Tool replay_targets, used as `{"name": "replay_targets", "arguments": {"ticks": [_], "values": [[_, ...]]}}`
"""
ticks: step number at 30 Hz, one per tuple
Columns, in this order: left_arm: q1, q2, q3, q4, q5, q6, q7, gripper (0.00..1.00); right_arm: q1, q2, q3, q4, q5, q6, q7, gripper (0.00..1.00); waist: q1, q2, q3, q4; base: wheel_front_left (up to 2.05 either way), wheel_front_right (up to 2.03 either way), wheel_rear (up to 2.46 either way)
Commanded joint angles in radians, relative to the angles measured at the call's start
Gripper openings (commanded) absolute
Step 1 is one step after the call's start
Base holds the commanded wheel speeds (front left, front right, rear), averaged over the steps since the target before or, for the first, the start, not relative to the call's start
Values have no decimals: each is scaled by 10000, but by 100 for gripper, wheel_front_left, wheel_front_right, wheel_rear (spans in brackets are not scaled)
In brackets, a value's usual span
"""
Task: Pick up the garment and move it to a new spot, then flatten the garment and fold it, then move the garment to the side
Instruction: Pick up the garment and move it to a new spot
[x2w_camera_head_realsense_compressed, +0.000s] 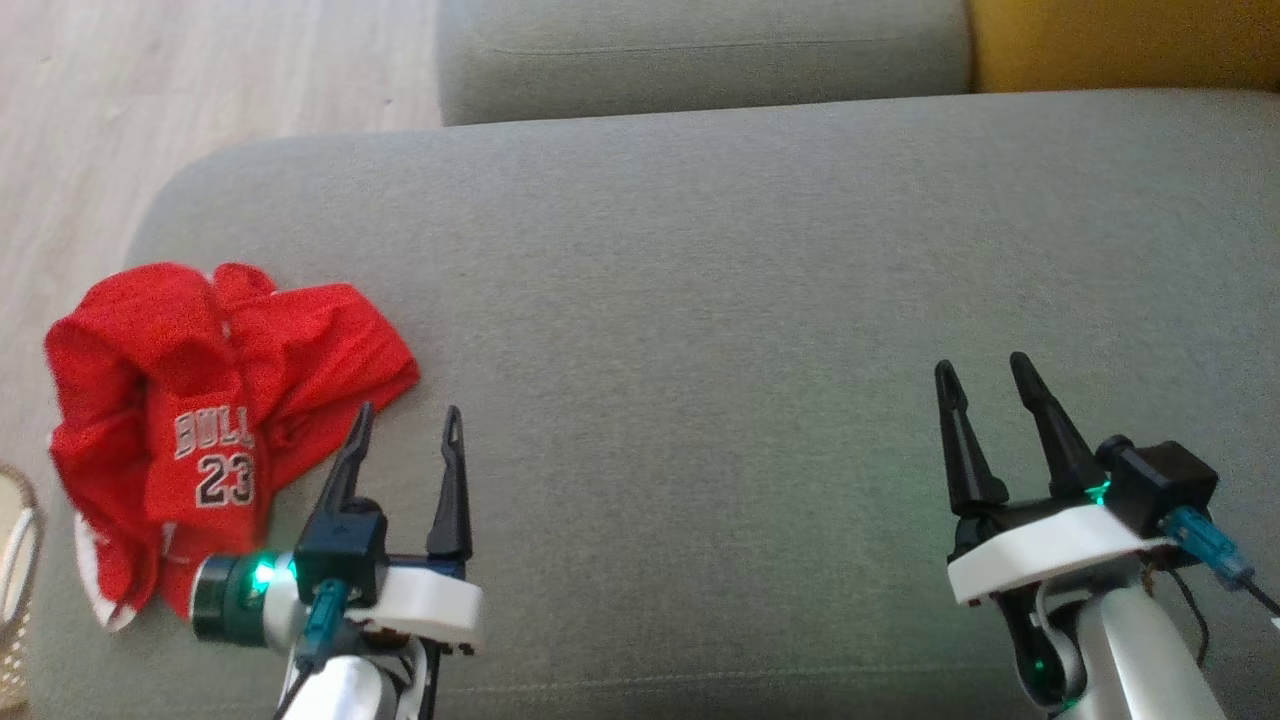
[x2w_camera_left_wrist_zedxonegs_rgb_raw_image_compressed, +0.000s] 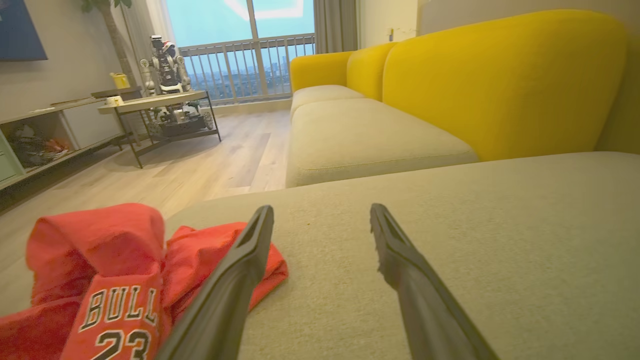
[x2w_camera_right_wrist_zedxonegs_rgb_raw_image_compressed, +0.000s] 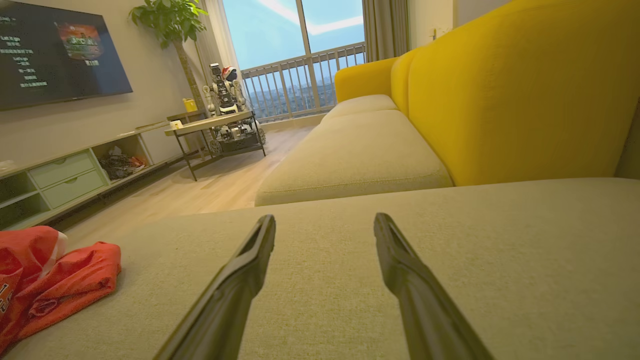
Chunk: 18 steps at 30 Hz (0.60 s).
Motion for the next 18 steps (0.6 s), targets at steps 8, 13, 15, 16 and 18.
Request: {"name": "replay_targets", "arguments": {"ticks": [8, 13, 15, 16, 18], "values": [[-161, -51, 881, -257, 337, -193, -91, 100, -163, -110, 642, -485, 43, -2, -93, 100, 0, 0, -72, 1247, 0, 0, 0], [-40, -163, 1177, -215, 243, -333, -91, 100, -102, -110, 943, -477, -11, -2, -93, 100, 0, 0, -133, 2046, 0, 0, 0], [24, -201, 1296, -196, 204, -407, -91, 100, -85, -110, 1029, -463, -31, -2, -93, 100, 0, 0, -157, 2346, 0, 0, 0], [53, -213, 1341, -197, 217, -434, -92, 100, -77, -110, 1066, -457, -20, -2, -93, 100, 0, 0, -172, 2488, 0, 0, 0], [111, -245, 1411, -221, 252, -485, -92, 100, -50, -110, 1132, -446, 10, -2, -93, 100, 0, 0, -196, 2773, 0, 0, 0]]}}
